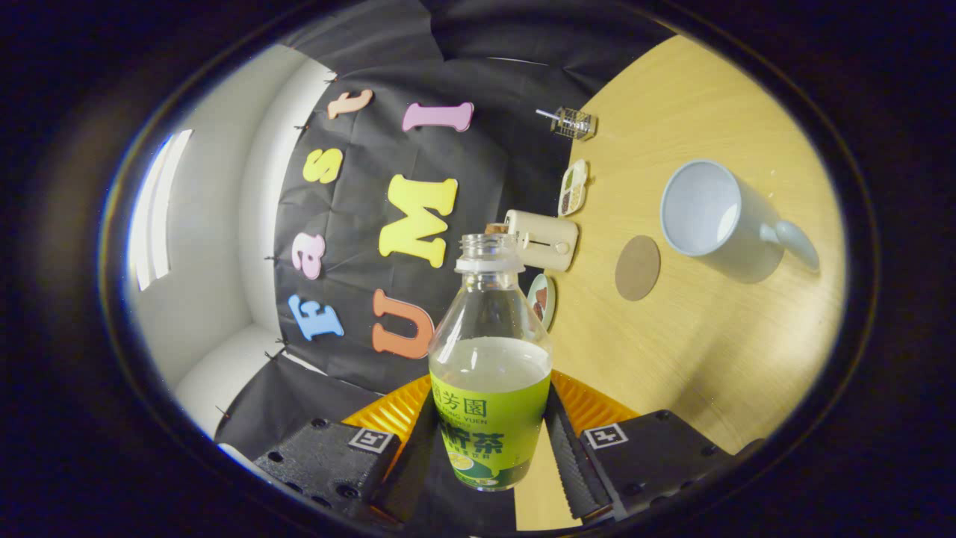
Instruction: Take the bottle from table, then pour the juice into the cup, finally place the bottle on the coaster
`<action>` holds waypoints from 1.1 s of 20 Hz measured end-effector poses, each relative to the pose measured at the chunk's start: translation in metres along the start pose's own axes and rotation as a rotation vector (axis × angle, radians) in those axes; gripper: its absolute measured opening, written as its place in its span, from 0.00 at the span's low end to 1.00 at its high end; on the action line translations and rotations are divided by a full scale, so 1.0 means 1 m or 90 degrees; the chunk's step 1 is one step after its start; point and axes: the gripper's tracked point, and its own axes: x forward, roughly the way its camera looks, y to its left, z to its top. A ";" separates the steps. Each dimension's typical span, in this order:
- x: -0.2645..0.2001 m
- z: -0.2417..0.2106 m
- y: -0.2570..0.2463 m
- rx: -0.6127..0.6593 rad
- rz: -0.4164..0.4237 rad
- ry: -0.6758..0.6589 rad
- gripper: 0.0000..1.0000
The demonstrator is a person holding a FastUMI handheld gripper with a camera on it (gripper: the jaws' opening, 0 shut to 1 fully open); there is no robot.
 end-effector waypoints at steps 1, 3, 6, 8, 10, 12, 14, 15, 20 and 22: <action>-0.001 0.002 0.002 0.032 0.009 -0.006 0.77; -0.002 0.008 0.001 0.076 0.019 -0.011 0.77; -0.002 0.011 0.001 0.128 0.031 -0.016 0.78; -0.003 0.013 0.004 0.159 0.037 -0.015 0.77; -0.006 0.017 0.005 0.176 0.043 -0.016 0.77; -0.002 0.023 0.004 0.189 0.046 -0.015 0.77; -0.003 0.028 0.002 0.207 0.051 -0.016 0.77; -0.005 0.030 0.001 0.217 0.054 -0.018 0.77; -0.005 0.040 -0.002 0.250 0.057 -0.022 0.77; -0.006 0.047 -0.001 0.277 0.074 -0.027 0.78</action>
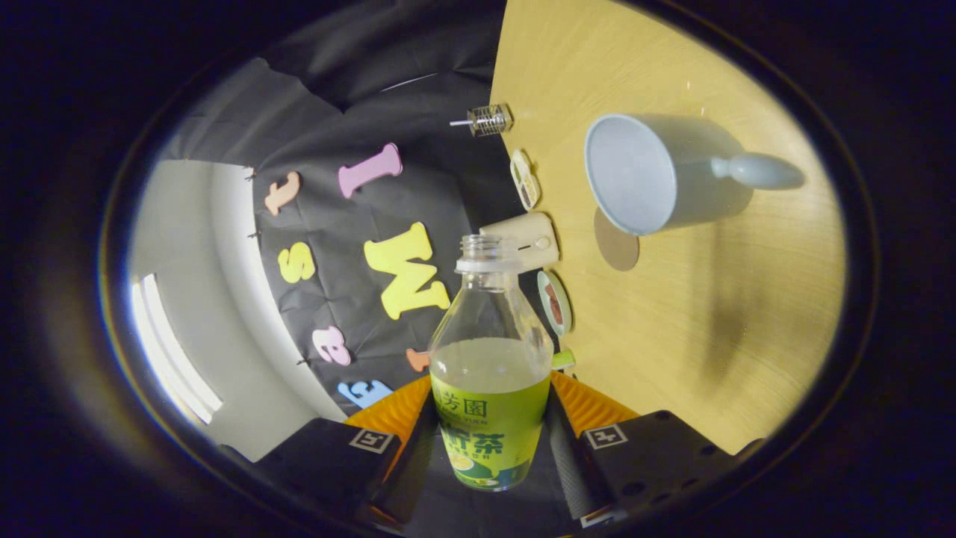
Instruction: Take the bottle from table, then pour the juice into the cup, finally place the bottle on the coaster
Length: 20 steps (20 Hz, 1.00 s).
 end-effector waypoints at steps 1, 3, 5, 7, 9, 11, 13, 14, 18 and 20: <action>0.000 0.004 -0.001 0.011 0.004 -0.005 0.78; -0.001 0.008 -0.006 0.024 0.005 -0.011 0.77; -0.002 0.008 -0.005 0.031 0.011 -0.010 0.77; 0.000 0.009 -0.002 0.029 0.018 -0.008 0.77; 0.000 0.009 -0.002 0.024 0.017 -0.004 0.77; 0.000 0.009 -0.001 0.035 0.017 -0.003 0.77; -0.001 0.011 0.002 0.044 0.023 -0.005 0.77; -0.002 0.012 0.004 0.047 0.028 -0.008 0.77; -0.004 0.019 0.010 0.059 0.052 -0.020 0.77; -0.005 0.021 0.012 0.086 0.062 -0.025 0.77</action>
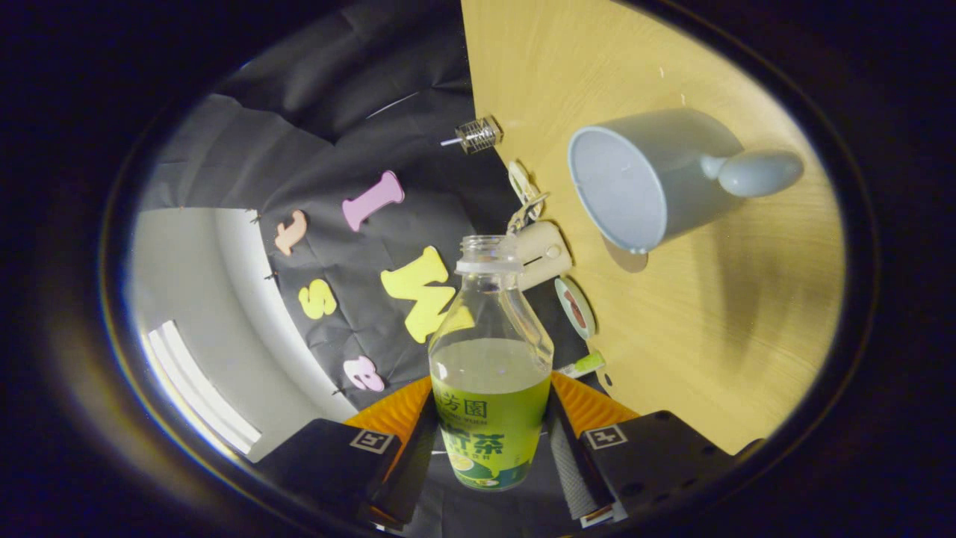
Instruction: Take the bottle from table, then pour the juice into the cup, finally place the bottle on the coaster
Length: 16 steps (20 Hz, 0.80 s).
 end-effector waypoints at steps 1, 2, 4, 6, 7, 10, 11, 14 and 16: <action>-0.001 -0.001 0.003 0.016 0.007 0.000 0.77; -0.003 -0.003 0.006 0.030 0.010 0.001 0.77; -0.003 -0.007 0.009 0.053 0.019 0.009 0.77; -0.002 -0.010 0.012 0.067 0.025 0.010 0.77; -0.002 -0.014 0.013 0.071 0.027 0.013 0.77; -0.006 -0.013 0.020 0.090 0.037 0.011 0.77; -0.006 -0.011 0.022 0.099 0.041 0.010 0.77; -0.011 -0.005 0.033 0.130 0.065 0.001 0.77; -0.010 -0.004 0.039 0.136 0.069 -0.003 0.77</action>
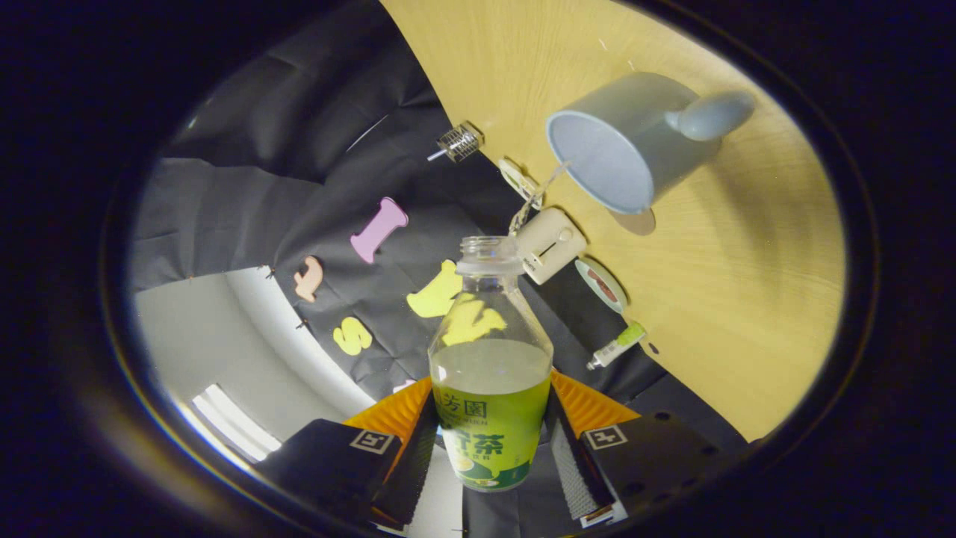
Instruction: Take the bottle from table, then pour the juice into the cup, finally place the bottle on the coaster
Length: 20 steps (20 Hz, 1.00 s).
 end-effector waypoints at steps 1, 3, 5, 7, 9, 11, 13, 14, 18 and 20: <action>0.001 -0.001 0.002 0.002 0.004 0.002 0.77; -0.002 -0.003 0.012 0.013 0.017 0.001 0.77; -0.002 -0.007 0.015 0.025 0.018 0.003 0.77; -0.001 -0.011 0.017 0.034 0.023 0.009 0.77; 0.001 -0.014 0.021 0.041 0.018 0.010 0.77; 0.003 -0.015 0.024 0.044 0.025 0.013 0.77; 0.002 -0.018 0.038 0.053 0.053 0.016 0.77; 0.003 -0.019 0.037 0.062 0.058 0.021 0.77; 0.001 -0.015 0.032 0.072 0.041 0.015 0.77; 0.000 -0.014 0.031 0.064 0.036 0.018 0.77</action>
